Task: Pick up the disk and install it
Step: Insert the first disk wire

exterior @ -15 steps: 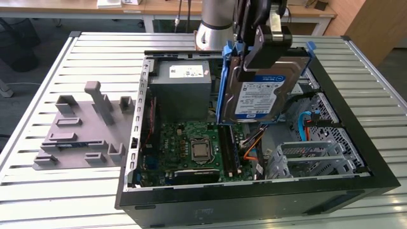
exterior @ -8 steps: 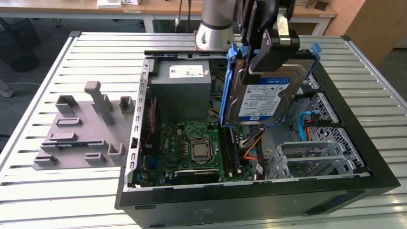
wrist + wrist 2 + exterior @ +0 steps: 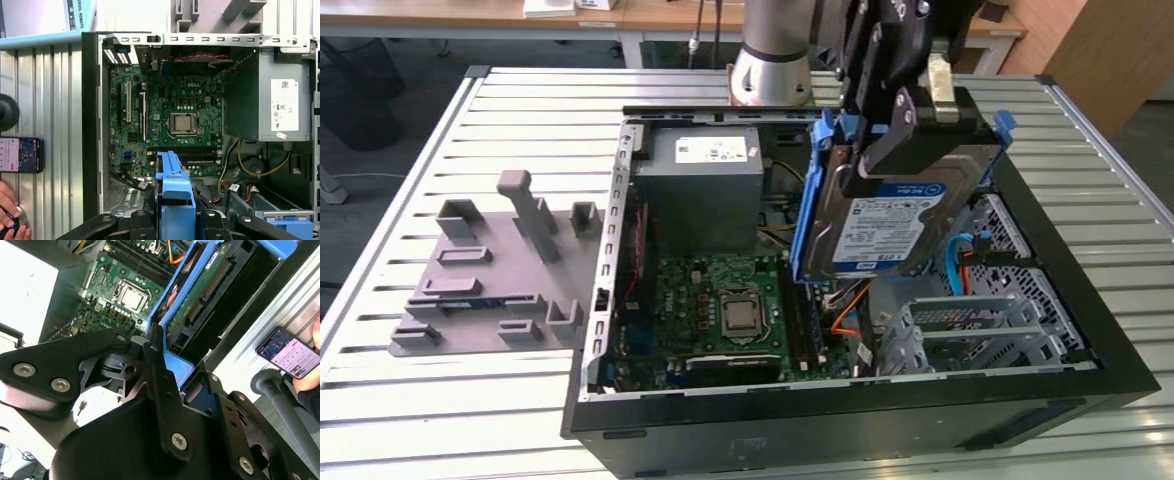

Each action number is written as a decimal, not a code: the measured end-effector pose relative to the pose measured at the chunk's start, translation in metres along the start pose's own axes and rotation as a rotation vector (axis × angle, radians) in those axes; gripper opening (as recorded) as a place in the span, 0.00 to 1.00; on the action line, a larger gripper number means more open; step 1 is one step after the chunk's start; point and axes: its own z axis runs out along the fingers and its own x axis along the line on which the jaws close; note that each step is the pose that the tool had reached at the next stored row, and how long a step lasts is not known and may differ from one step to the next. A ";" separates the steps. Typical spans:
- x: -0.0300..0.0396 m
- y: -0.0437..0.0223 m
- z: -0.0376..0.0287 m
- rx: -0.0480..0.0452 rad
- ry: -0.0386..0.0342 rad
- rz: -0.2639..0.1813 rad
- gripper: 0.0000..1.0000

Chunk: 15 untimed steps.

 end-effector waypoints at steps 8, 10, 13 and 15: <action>0.0048 -0.0081 0.0012 0.0000 0.0000 0.000 0.36; 0.0049 -0.0082 0.0011 -0.0001 0.0002 0.000 0.36; 0.0053 -0.0083 0.0012 0.0000 0.0001 0.000 0.36; 0.0053 -0.0083 0.0012 0.0000 0.0001 0.000 0.36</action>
